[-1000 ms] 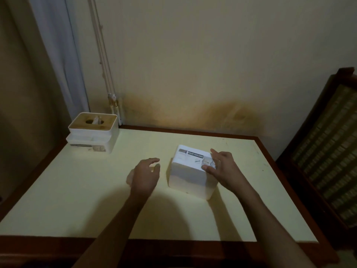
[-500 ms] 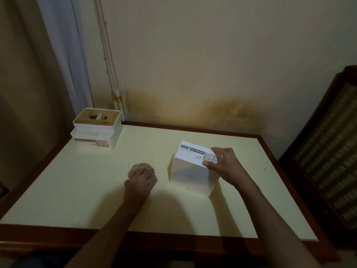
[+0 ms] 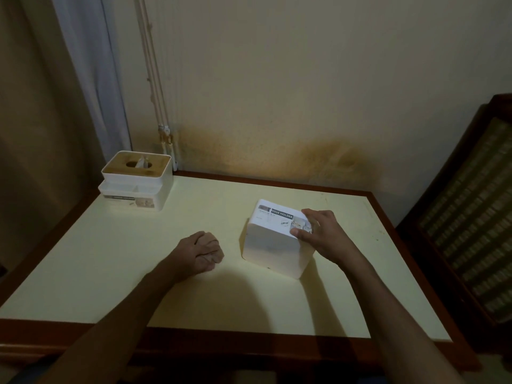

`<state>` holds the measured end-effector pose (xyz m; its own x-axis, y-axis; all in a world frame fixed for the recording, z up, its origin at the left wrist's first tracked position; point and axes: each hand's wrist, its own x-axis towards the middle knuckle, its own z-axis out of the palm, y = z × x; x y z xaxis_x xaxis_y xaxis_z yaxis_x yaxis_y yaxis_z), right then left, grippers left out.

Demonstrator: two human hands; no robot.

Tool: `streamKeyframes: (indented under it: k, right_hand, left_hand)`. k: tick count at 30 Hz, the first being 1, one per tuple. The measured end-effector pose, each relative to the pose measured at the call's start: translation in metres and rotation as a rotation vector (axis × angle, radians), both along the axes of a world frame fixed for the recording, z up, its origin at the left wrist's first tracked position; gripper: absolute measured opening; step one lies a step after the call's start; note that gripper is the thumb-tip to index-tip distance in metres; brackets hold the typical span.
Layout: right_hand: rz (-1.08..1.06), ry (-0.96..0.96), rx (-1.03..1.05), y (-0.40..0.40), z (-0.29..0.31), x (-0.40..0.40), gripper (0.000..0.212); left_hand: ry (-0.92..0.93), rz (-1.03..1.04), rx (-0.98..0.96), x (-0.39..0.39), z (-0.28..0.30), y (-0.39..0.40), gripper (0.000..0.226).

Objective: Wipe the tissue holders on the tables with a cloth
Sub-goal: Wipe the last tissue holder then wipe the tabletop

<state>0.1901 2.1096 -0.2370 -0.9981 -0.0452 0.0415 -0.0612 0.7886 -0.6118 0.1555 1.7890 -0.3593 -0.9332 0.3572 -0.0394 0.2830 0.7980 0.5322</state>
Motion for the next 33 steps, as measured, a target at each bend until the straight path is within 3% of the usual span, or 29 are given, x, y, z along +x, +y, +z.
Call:
streamKeyframes:
  k: [4,7,9,13,18,27,30,33]
  right_hand:
    - [0.015,0.006,-0.002,-0.001,0.0,0.0,0.033]
    - [0.026,0.007,-0.006,0.001,-0.003,-0.003,0.029]
    - [0.022,0.0,-0.015,0.002,-0.005,-0.004,0.038]
    - [0.021,-0.006,-0.036,0.001,-0.006,-0.004,0.041]
    - [0.008,-0.004,0.01,0.004,-0.009,-0.005,0.044]
    - [0.03,-0.043,0.098,0.009,-0.015,-0.016,0.049]
    - [0.053,-0.058,0.105,0.011,-0.012,-0.018,0.037]
    - [0.097,-0.09,0.146,0.012,-0.007,-0.023,0.036]
  left_hand:
    - [0.227,-0.005,0.13,0.01,0.001,0.008,0.04]
    - [0.185,0.138,0.308,0.022,0.015,0.015,0.035]
    - [0.176,0.276,0.461,0.025,0.021,0.023,0.027]
    - [0.147,0.345,0.731,0.046,0.038,0.048,0.03]
    - [0.257,0.473,0.891,0.069,0.051,0.089,0.031]
    - [0.264,0.779,1.022,0.066,0.044,0.134,0.019]
    - [0.319,0.747,0.904,0.075,0.043,0.157,0.019]
    - [0.293,0.531,0.851,0.089,0.047,0.187,0.02]
